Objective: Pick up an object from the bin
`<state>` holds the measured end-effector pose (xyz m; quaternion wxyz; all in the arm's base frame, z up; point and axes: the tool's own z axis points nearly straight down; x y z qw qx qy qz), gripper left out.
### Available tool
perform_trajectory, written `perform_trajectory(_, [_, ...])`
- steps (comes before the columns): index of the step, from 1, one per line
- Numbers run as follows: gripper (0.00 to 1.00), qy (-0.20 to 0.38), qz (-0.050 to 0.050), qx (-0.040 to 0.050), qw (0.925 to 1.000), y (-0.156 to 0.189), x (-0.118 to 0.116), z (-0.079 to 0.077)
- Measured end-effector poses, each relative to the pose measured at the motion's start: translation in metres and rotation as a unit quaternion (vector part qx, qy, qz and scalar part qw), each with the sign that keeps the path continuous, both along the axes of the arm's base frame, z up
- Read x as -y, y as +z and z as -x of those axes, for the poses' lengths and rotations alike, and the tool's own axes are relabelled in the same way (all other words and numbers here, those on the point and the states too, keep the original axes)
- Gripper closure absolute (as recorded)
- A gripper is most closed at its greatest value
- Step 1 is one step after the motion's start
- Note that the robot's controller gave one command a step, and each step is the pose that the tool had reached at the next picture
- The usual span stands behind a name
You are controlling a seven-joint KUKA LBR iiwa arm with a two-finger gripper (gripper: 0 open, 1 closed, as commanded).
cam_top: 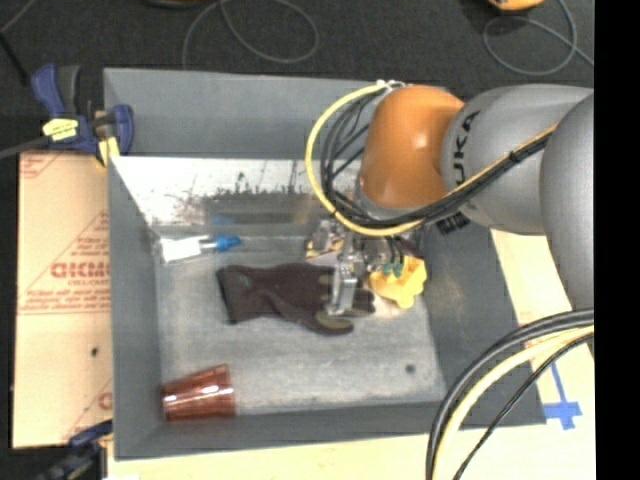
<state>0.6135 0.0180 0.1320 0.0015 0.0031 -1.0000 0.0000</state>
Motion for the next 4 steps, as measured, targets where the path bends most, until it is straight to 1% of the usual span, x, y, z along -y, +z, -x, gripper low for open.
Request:
perform_trajectory(1, [0.00, 0.000, 0.000, 0.0029, 1.0000, 0.005, 0.000, -0.001])
perform_trajectory(2, [1.00, -0.069, 0.000, 0.0021, 0.9976, -0.047, -0.004, 0.023])
perform_trajectory(3, [1.00, -0.069, 0.000, 0.0021, 0.9976, -0.047, -0.004, 0.023])
perform_trajectory(4, [1.00, -0.049, 0.000, 0.0037, 0.9988, 0.060, -0.010, 0.020])
